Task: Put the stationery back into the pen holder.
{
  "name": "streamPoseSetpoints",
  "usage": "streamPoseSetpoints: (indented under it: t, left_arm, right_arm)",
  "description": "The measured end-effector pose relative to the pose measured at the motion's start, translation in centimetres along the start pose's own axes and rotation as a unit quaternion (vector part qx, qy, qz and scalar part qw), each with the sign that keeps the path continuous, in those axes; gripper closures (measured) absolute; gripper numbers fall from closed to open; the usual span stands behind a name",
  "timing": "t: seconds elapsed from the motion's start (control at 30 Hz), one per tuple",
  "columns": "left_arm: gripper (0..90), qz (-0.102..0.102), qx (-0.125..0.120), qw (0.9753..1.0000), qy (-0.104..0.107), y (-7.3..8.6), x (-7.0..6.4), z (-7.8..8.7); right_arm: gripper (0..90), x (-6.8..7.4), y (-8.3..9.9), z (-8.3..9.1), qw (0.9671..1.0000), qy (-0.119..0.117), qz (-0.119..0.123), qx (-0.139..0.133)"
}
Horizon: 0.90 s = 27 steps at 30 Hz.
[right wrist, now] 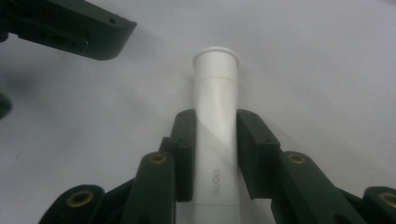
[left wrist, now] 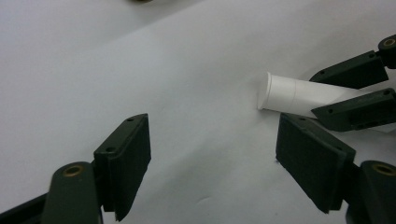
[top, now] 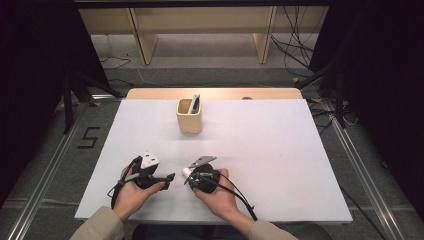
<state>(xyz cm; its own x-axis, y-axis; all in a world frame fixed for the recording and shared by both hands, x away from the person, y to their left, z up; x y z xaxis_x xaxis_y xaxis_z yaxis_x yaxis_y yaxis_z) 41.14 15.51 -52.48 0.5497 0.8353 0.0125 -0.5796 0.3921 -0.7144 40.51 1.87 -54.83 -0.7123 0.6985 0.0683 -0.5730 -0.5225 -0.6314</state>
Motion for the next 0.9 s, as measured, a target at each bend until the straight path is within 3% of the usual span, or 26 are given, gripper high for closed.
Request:
streamPoseSetpoints:
  t: [0.33, 0.9]
  left_arm:
    - [26.6, 0.005, -0.003, 1.0, -0.004, 0.0, 0.3, 0.1]
    - [26.9, 0.022, -0.014, 0.9996, -0.014, 0.0, 1.0, 0.1]
  right_arm:
    - [69.9, -0.2, -0.1, 0.0, 0.9999, -0.004, -0.013, -0.007]
    - [70.9, -0.9, -1.2, 1.1, 0.9972, -0.003, -0.029, -0.069]
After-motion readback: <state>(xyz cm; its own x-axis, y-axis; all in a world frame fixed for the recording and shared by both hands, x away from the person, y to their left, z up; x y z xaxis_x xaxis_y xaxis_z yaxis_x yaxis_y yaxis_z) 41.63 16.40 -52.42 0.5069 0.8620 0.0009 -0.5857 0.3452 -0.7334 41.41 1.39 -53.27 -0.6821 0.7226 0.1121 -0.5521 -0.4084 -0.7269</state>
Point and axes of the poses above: each handheld gripper's, and its own axes: z roughly backward along the jaws, y roughly out of its underside, x roughly to its left, the point moved 8 cm from there along -z, roughly forward along the jaws, and after that the axes turned 2 degrees about x, right-handed, at the moved point
